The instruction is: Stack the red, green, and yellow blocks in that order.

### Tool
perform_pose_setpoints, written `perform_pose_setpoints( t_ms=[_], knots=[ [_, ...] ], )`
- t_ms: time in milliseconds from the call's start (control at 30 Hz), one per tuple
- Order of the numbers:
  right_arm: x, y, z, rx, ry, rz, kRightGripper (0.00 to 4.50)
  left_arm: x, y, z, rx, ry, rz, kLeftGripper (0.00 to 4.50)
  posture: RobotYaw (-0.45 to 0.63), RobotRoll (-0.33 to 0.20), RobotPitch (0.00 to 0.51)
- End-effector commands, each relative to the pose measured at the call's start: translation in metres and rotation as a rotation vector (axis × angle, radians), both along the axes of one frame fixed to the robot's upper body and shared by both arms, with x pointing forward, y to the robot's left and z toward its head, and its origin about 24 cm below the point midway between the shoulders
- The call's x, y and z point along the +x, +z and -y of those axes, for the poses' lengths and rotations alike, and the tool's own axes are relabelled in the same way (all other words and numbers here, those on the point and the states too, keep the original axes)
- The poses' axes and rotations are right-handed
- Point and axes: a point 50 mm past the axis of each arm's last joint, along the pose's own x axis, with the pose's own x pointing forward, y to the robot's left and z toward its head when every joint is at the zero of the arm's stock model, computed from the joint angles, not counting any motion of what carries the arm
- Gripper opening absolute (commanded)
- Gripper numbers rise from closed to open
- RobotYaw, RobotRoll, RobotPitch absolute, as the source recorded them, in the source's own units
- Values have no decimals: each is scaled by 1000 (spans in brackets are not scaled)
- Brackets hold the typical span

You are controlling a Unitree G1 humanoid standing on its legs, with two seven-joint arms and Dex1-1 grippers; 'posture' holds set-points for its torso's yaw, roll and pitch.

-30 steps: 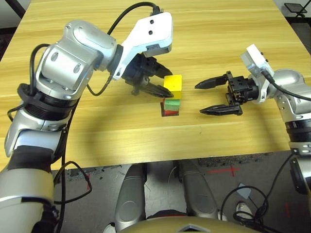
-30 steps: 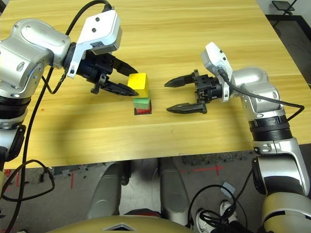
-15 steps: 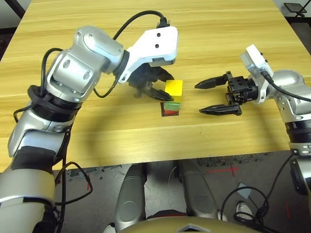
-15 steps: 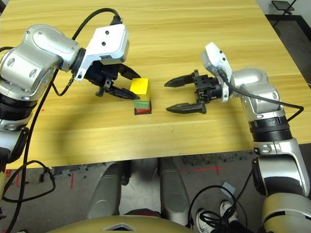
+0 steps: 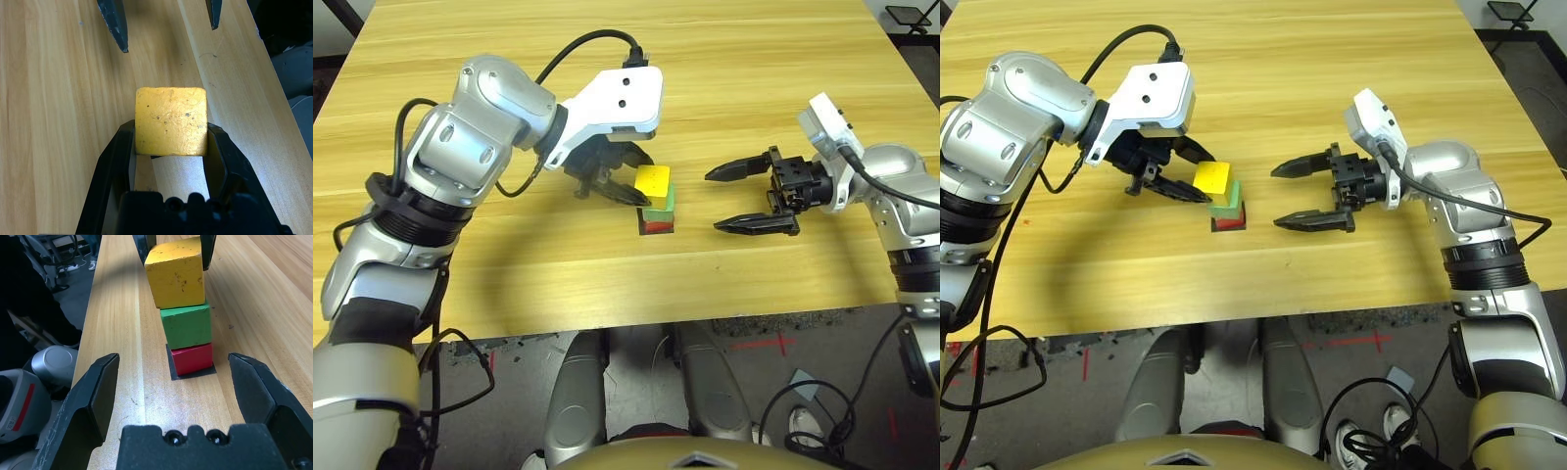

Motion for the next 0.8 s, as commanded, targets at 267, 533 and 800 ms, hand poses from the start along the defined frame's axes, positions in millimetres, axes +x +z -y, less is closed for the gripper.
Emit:
perform_pose_setpoints(
  t_ms=[267,533,800],
  knots=[
    [-4,2,4,0,-6,11,4500,-3,1,8,9,-14,-6,2050,34,-14,287],
    [-4,1,3,5,-8,9,4500,-2,3,10,16,22,-21,2400,34,-7,292],
    [-4,-1,2,12,-9,6,4500,-4,5,8,40,73,-62,4491,40,0,293]
  ],
)
